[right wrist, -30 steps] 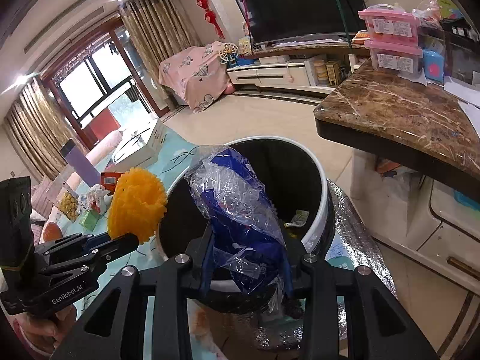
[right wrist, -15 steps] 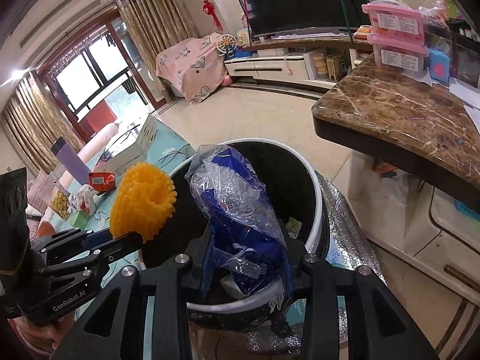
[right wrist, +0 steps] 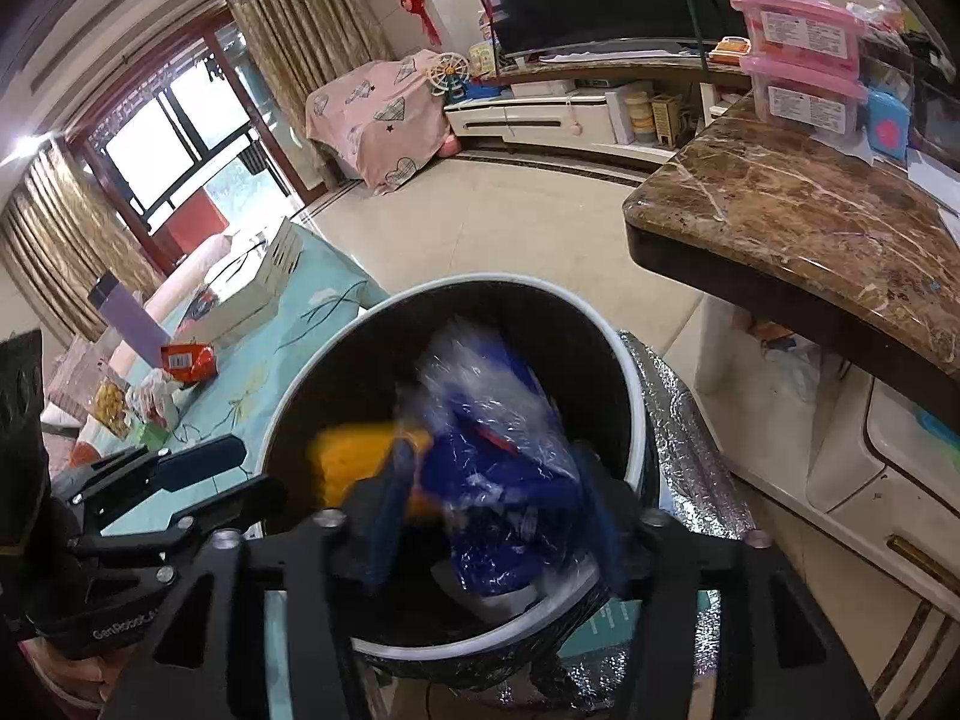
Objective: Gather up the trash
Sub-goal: 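Carry the blue bag and orange foam netting over the bin and release both, then withdraw both open grippers from the bin back over the table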
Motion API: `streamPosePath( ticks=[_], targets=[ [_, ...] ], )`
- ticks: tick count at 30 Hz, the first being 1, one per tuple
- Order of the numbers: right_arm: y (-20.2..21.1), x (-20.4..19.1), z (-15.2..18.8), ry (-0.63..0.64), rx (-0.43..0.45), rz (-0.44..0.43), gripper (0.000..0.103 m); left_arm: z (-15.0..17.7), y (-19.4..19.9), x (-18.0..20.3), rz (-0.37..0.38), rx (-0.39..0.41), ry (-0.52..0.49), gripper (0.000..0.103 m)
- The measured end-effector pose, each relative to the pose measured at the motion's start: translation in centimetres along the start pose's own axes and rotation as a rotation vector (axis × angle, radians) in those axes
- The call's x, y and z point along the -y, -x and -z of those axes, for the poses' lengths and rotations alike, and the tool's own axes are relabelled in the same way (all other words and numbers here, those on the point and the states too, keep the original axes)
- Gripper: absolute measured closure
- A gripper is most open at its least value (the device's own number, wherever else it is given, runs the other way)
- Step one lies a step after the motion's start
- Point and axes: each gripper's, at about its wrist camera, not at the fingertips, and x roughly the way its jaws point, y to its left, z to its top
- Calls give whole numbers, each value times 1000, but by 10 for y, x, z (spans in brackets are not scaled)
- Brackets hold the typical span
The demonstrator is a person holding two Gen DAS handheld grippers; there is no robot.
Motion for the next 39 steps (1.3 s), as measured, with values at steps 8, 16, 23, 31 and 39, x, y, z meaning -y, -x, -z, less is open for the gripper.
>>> streamPosePath(
  ticks=[8,16,23,31,39],
  targets=[
    [9,-9,5,-3,26,-14,41,30,21,-24,8,28,87,50],
    [19,-43,19,36,57,-56,25,76,49,-61,-9,42,207,49],
    [21,-87,37,81,67,-126,21,114,83,-99,-40,85,336,47],
    [3,-140,58,144,13,-197,14,156,116,-139,-118,120,436,42],
    [-21,-175,72,167,-35,-250,8,179,136,-170,-189,128,513,37]
  ],
)
